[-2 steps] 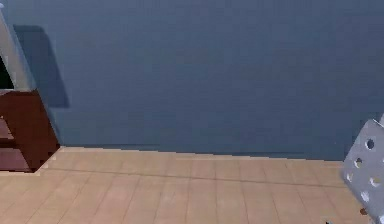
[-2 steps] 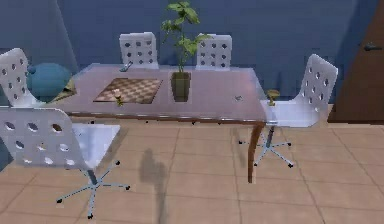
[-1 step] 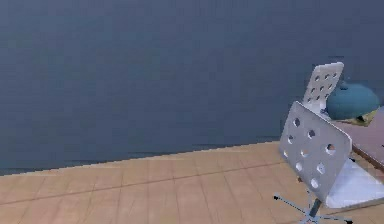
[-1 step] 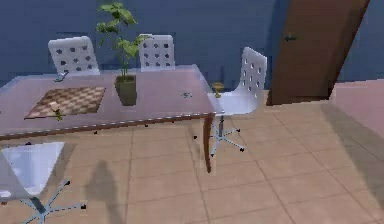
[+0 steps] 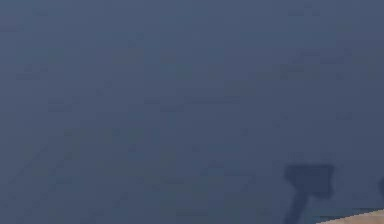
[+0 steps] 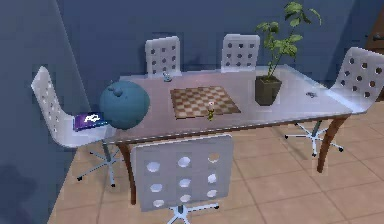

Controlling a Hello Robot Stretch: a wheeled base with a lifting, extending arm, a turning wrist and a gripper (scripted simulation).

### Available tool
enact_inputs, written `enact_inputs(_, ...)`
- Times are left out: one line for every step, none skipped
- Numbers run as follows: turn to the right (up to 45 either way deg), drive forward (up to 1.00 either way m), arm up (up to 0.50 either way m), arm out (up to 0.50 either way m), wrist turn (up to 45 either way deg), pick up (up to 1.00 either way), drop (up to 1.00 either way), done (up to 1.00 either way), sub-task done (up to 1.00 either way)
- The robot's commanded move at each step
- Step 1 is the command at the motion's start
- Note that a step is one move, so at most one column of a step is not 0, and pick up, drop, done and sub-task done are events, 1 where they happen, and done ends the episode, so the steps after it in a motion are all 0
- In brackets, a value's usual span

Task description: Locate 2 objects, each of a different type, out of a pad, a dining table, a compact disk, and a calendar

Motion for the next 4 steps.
enact_inputs(9.0, 0.0, 0.0, 0.0, 0.0, 0.0, 0.0, 0.0, 0.0)
enact_inputs(0.0, 0.1, 0.0, 0.0, 0.0, 0.0, 0.0, 0.0, 0.0)
enact_inputs(45.0, 0.0, 0.0, 0.0, 0.0, 0.0, 0.0, 0.0, 0.0)
enact_inputs(0.0, 0.0, 0.0, 0.0, 0.0, 0.0, 0.0, 1.0, 0.0)
